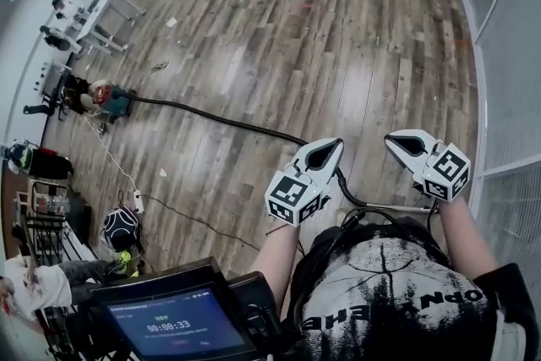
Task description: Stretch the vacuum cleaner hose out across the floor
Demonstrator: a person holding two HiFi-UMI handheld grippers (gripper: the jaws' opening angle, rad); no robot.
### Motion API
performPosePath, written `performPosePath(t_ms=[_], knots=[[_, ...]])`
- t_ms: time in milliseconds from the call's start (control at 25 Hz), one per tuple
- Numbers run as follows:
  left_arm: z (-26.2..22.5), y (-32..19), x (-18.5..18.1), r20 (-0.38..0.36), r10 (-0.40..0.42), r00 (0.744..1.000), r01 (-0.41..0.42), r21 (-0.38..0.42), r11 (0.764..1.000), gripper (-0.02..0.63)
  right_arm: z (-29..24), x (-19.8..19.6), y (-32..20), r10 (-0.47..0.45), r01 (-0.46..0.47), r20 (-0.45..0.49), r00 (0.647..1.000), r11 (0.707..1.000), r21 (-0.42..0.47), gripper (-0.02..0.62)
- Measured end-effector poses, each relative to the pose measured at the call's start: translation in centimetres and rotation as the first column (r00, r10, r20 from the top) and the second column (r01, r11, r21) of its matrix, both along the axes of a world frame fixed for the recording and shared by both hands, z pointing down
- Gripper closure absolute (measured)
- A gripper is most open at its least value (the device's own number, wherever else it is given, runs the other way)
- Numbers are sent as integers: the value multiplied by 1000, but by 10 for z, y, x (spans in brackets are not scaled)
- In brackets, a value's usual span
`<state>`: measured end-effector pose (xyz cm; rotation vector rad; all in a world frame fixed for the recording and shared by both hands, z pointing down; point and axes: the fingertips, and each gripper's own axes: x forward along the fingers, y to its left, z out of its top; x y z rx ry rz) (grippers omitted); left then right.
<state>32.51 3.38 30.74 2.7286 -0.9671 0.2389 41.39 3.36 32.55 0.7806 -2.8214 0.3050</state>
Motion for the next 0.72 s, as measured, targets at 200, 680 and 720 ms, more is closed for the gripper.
performPosePath(t_ms=[200,680,720], knots=[[-9,20,29,-27,-62,998,62,14,998,606,-16,29,18,-59,59,-2,998,998,38,589],[-26,33,78,-45,-104,994,106,45,993,606,-36,71,20,-107,109,-19,994,991,84,589],[-27,34,80,-44,-105,993,107,48,993,606,-37,71,21,-113,114,-18,993,989,92,589]])
